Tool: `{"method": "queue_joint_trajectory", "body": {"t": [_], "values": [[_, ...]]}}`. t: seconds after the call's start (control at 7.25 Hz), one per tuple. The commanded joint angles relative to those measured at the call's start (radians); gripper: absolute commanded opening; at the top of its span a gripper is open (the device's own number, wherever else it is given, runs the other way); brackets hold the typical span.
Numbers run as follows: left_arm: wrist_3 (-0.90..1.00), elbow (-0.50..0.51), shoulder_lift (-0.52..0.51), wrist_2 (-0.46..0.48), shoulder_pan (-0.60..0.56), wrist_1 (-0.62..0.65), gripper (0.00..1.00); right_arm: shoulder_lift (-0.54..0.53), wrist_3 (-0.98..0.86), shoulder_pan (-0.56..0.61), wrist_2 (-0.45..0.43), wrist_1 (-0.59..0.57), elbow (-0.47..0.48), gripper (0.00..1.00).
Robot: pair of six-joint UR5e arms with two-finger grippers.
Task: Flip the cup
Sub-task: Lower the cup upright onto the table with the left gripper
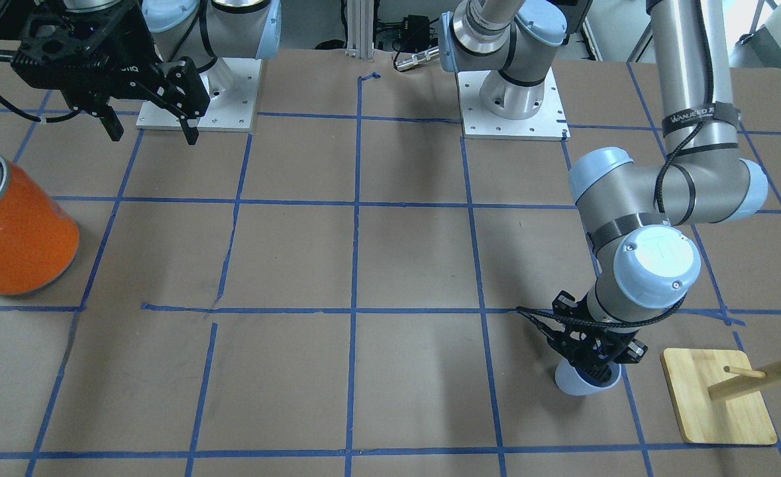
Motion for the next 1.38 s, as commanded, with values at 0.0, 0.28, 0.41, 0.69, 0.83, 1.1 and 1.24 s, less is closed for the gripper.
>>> {"method": "queue_joint_trajectory", "body": {"t": [0.0, 0.28, 0.41, 0.69, 0.83, 1.1, 1.24], "values": [[-0.018, 0.001, 0.029, -0.022, -0.003, -0.015, 0.95, 0.0, 0.0, 0.0, 0.0, 0.0, 0.0, 1.0], [-0.105, -0.002, 0.09, -0.068, -0.02, -0.018, 0.95, 0.0, 0.0, 0.0, 0.0, 0.0, 0.0, 1.0], [-0.124, 0.001, 0.14, -0.07, -0.026, -0.07, 0.95, 0.0, 0.0, 0.0, -0.001, 0.0, 0.0, 1.0], [-0.305, 0.01, 0.257, -0.114, -0.052, -0.225, 0.95, 0.0, 0.0, 0.0, 0.0, 0.0, 0.0, 1.0], [-0.383, 0.016, 0.313, -0.119, -0.071, -0.282, 0.95, 0.0, 0.0, 0.0, 0.0, 0.0, 0.0, 1.0], [-0.551, 0.018, 0.427, -0.122, -0.121, -0.389, 0.95, 0.0, 0.0, 0.0, -0.001, 0.0, 0.0, 1.0], [-0.649, 0.016, 0.472, -0.124, -0.138, -0.417, 0.97, 0.0, 0.0, 0.0, 0.0, 0.0, 0.0, 1.0]]}}
